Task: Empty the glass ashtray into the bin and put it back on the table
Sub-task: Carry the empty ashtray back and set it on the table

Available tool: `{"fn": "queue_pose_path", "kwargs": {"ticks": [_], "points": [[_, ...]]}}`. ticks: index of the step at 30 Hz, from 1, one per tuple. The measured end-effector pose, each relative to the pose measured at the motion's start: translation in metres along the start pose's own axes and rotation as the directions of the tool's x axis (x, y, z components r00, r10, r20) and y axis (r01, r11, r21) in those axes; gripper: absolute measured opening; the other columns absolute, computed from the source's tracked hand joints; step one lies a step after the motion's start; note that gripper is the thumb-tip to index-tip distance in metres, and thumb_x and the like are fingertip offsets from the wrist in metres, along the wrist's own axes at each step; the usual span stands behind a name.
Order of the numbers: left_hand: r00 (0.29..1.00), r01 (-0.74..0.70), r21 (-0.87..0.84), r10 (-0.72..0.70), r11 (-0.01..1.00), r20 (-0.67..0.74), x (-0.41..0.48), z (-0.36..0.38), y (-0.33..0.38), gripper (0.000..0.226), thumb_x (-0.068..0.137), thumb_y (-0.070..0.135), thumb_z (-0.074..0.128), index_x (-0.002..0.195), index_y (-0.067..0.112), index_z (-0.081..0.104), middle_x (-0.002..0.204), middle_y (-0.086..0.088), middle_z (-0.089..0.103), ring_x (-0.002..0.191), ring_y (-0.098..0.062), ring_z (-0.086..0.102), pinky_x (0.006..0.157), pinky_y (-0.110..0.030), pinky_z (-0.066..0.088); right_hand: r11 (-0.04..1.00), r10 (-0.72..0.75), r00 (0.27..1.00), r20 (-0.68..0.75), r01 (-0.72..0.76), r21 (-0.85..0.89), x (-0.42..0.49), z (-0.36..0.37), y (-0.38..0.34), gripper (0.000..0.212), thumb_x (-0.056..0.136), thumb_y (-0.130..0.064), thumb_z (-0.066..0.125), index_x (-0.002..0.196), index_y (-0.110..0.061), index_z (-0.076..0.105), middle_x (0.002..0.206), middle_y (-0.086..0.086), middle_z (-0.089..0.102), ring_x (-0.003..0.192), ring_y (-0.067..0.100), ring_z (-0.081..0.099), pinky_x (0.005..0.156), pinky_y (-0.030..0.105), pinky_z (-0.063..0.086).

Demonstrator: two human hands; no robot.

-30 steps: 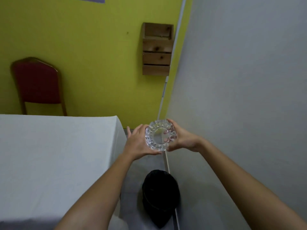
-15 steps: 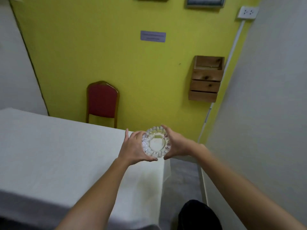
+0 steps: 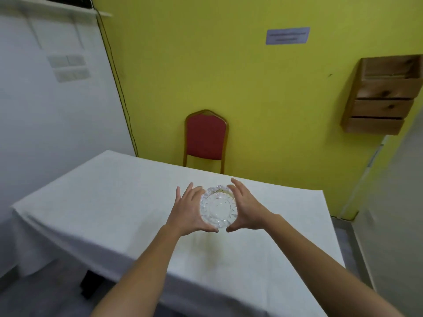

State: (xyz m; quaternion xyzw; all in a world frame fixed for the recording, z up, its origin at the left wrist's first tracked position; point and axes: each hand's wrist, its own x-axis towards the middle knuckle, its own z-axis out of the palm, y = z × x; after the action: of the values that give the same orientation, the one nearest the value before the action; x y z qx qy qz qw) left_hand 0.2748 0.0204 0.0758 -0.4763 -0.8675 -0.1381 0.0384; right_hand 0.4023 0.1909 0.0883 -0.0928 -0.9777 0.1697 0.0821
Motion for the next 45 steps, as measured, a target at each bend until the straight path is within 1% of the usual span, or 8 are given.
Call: {"fn": "queue_pose_path", "kwargs": {"ticks": [3, 7, 10, 13, 17, 28, 39, 45], "points": [[0.999, 0.039, 0.012, -0.039, 0.999, 0.030, -0.004, 0.005, -0.031, 0.124, 0.051, 0.080, 0.069, 0.148, 0.017, 0.024, 0.158, 0.002, 0.022, 0.150, -0.019, 0.002, 0.118, -0.052, -0.007, 0.999, -0.008, 1.000, 0.024, 0.009, -0.030, 0.022, 0.021, -0.013, 0.130, 0.052, -0.054, 0.085, 0.149, -0.006, 0.013, 0.161, 0.010, 0.001, 0.149, 0.026, 0.000, 0.121, 0.043, 0.015], [0.991, 0.099, -0.024, -0.096, 0.995, 0.097, -0.004, 0.014, -0.058, 0.121, 0.053, 0.079, 0.069, 0.147, 0.018, 0.023, 0.156, 0.005, 0.028, 0.150, -0.015, 0.002, 0.117, -0.051, -0.011, 0.997, -0.007, 0.995, 0.101, 0.014, -0.070, 0.050, 0.043, -0.018, 0.129, 0.054, -0.059, 0.082, 0.150, -0.009, 0.012, 0.162, 0.005, -0.001, 0.149, 0.024, -0.002, 0.120, 0.048, 0.015], [0.981, 0.102, 0.012, -0.102, 0.995, 0.164, 0.003, 0.021, -0.079, 0.119, 0.054, 0.080, 0.068, 0.146, 0.018, 0.025, 0.155, 0.005, 0.031, 0.150, -0.015, 0.002, 0.117, -0.051, -0.013, 0.999, 0.006, 0.989, 0.150, 0.001, -0.046, 0.070, 0.064, -0.018, 0.128, 0.054, -0.059, 0.082, 0.149, -0.009, 0.012, 0.161, 0.005, 0.002, 0.149, 0.024, 0.000, 0.119, 0.050, 0.016], [0.971, 0.085, 0.054, -0.094, 0.995, 0.220, 0.017, 0.028, -0.103, 0.119, 0.054, 0.081, 0.066, 0.147, 0.019, 0.025, 0.155, 0.005, 0.031, 0.150, -0.016, 0.003, 0.117, -0.052, -0.013, 0.999, 0.038, 0.986, 0.164, -0.041, 0.013, 0.090, 0.084, -0.018, 0.127, 0.054, -0.057, 0.083, 0.149, -0.010, 0.013, 0.161, 0.005, 0.006, 0.149, 0.024, 0.003, 0.120, 0.048, 0.016], [0.953, 0.035, 0.047, -0.047, 0.998, 0.300, 0.052, 0.039, -0.140, 0.120, 0.054, 0.078, 0.070, 0.147, 0.016, 0.026, 0.154, 0.004, 0.032, 0.150, -0.015, 0.004, 0.118, -0.051, -0.012, 0.988, 0.103, 0.980, 0.172, -0.120, 0.092, 0.127, 0.112, -0.012, 0.127, 0.051, -0.056, 0.084, 0.148, -0.009, 0.016, 0.160, 0.008, 0.011, 0.148, 0.024, 0.006, 0.119, 0.047, 0.017], [0.928, -0.021, -0.014, 0.025, 1.000, 0.371, 0.105, 0.066, -0.202, 0.118, 0.053, 0.073, 0.074, 0.146, 0.017, 0.028, 0.152, 0.005, 0.034, 0.150, -0.015, 0.004, 0.119, -0.051, -0.009, 0.954, 0.207, 0.962, 0.180, -0.239, 0.183, 0.184, 0.151, -0.006, 0.126, 0.051, -0.050, 0.087, 0.147, -0.007, 0.018, 0.157, 0.010, 0.018, 0.147, 0.025, 0.013, 0.120, 0.040, 0.017], [0.886, -0.146, -0.018, 0.139, 0.989, 0.442, 0.122, 0.079, -0.233, 0.124, 0.054, 0.075, 0.072, 0.150, 0.017, 0.020, 0.160, 0.003, 0.021, 0.150, -0.015, -0.001, 0.120, -0.050, -0.008, 0.925, 0.342, 0.931, 0.128, -0.357, 0.130, 0.191, 0.175, -0.022, 0.122, 0.049, -0.056, 0.085, 0.144, -0.012, 0.022, 0.157, 0.010, 0.015, 0.146, 0.027, 0.010, 0.120, 0.043, 0.016], [0.860, -0.252, 0.040, 0.205, 0.967, 0.467, 0.125, 0.083, -0.250, 0.124, 0.054, 0.082, 0.066, 0.151, 0.017, 0.021, 0.163, 0.001, 0.008, 0.150, -0.017, -0.007, 0.119, -0.053, -0.008, 0.899, 0.420, 0.898, 0.133, -0.432, 0.073, 0.192, 0.186, -0.040, 0.124, 0.053, -0.059, 0.082, 0.147, -0.013, 0.015, 0.160, 0.011, 0.002, 0.148, 0.030, -0.003, 0.120, 0.049, 0.009]]}}
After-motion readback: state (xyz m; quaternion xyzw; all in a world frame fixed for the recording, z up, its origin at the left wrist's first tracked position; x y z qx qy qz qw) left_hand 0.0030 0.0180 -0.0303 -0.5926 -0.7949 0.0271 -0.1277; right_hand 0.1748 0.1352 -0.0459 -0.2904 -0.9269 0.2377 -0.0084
